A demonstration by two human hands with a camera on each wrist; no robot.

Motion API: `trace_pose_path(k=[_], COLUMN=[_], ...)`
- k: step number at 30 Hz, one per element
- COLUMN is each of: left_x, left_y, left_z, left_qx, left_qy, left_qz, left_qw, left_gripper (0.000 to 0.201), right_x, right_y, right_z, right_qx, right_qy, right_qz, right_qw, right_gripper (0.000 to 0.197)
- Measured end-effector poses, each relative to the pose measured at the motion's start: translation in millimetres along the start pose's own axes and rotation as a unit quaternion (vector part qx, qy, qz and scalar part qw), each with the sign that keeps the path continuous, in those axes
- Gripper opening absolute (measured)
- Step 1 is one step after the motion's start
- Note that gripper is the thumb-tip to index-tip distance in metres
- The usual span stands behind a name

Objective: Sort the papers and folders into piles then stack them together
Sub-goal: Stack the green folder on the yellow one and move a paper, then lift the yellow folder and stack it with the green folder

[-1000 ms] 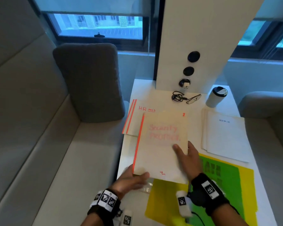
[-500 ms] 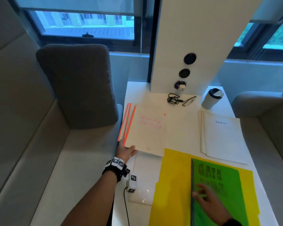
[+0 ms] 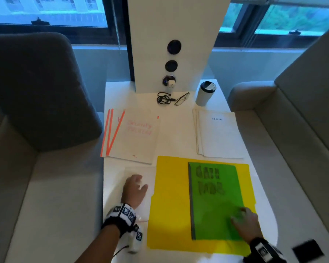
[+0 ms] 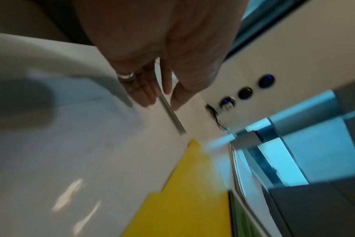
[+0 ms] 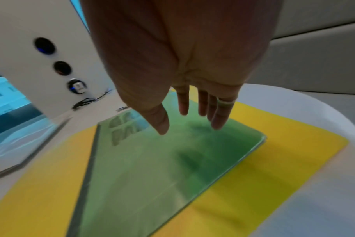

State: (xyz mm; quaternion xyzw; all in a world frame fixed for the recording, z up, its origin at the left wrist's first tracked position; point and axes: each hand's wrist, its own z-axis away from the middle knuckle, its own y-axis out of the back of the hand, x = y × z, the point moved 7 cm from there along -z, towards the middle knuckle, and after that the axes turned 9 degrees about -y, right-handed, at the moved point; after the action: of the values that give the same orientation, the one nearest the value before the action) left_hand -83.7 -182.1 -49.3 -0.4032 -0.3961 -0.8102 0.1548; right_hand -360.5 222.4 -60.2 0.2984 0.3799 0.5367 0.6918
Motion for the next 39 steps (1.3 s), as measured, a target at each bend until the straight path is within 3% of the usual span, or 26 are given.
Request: trace_pose_path(k=[2, 4, 5, 8, 11, 14, 17, 20, 23, 27, 33, 36, 39], left_x=[-2.9, -5.5, -5.8, -3.7, -2.9, -10.2, -22.9, -19.2, -11.0, -11.8, 1.8, 16.5, 34.1], left_y=[-32.0, -54.3, -65.1, -89.7, -93.8, -96.5, -93.1, -86.1, -94.3, -113.5, -130.0, -152.0, -177.6], left_z=[29.8, 58.8, 71.6, 95.3, 102.0, 103.2, 103.5, 113.7, 123.5, 130.0, 140.6, 147.3, 151.7], left_qx=[-0.059, -0.066, -0.068, -0.068, -0.025, -0.015, 0.009, 0.028, 0.014, 0.009, 0.002, -0.054, -0.124], left_qy=[0.004, 0.018, 0.02, 0.036, 0.091, 0.153, 0.205, 0.235, 0.222, 0.206, 0.185, 0.122, 0.069], left_qz=[-0.069, -0.1, -0.091, -0.048, 0.01, 0.076, 0.027, -0.126, -0.205, -0.172, -0.133, -0.186, -0.178], left_qw=[0.996, 0.993, 0.993, 0.996, 0.995, 0.985, 0.978, 0.963, 0.953, 0.963, 0.974, 0.973, 0.974], left_gripper=[0.057, 0.071, 0.077, 0.1, 0.114, 0.132, 0.118, 0.104, 0.094, 0.085, 0.086, 0.087, 0.096], right_x=[-8.4, -24.4, -23.5, -23.4, -7.8, 8.2, 2.9, 12.3, 34.2, 59.4, 89.3, 91.8, 79.8], right_y=[10.3, 19.8, 19.3, 12.0, -7.4, -21.8, 4.7, 28.9, 47.5, 65.6, 82.8, 92.5, 105.2], right_z=[-2.4, 9.3, 5.1, 11.8, -1.1, -16.2, -16.3, -18.1, -35.0, -64.2, -107.0, -119.3, -120.2], right_qx=[-0.006, -0.028, -0.036, -0.086, -0.113, -0.134, -0.048, -0.038, -0.023, -0.015, -0.014, -0.04, -0.094], right_qy=[-0.023, -0.028, -0.036, -0.04, -0.059, -0.067, -0.058, -0.08, -0.079, -0.072, -0.041, -0.024, 0.024], right_qz=[-0.002, -0.003, 0.003, 0.005, -0.002, 0.024, 0.01, 0.03, -0.001, -0.027, -0.055, -0.099, -0.179], right_qw=[1.0, 0.999, 0.999, 0.996, 0.992, 0.988, 0.997, 0.996, 0.997, 0.997, 0.998, 0.994, 0.979], right_gripper=[0.08, 0.095, 0.098, 0.082, 0.104, 0.097, 0.095, 0.094, 0.103, 0.114, 0.133, 0.116, 0.064])
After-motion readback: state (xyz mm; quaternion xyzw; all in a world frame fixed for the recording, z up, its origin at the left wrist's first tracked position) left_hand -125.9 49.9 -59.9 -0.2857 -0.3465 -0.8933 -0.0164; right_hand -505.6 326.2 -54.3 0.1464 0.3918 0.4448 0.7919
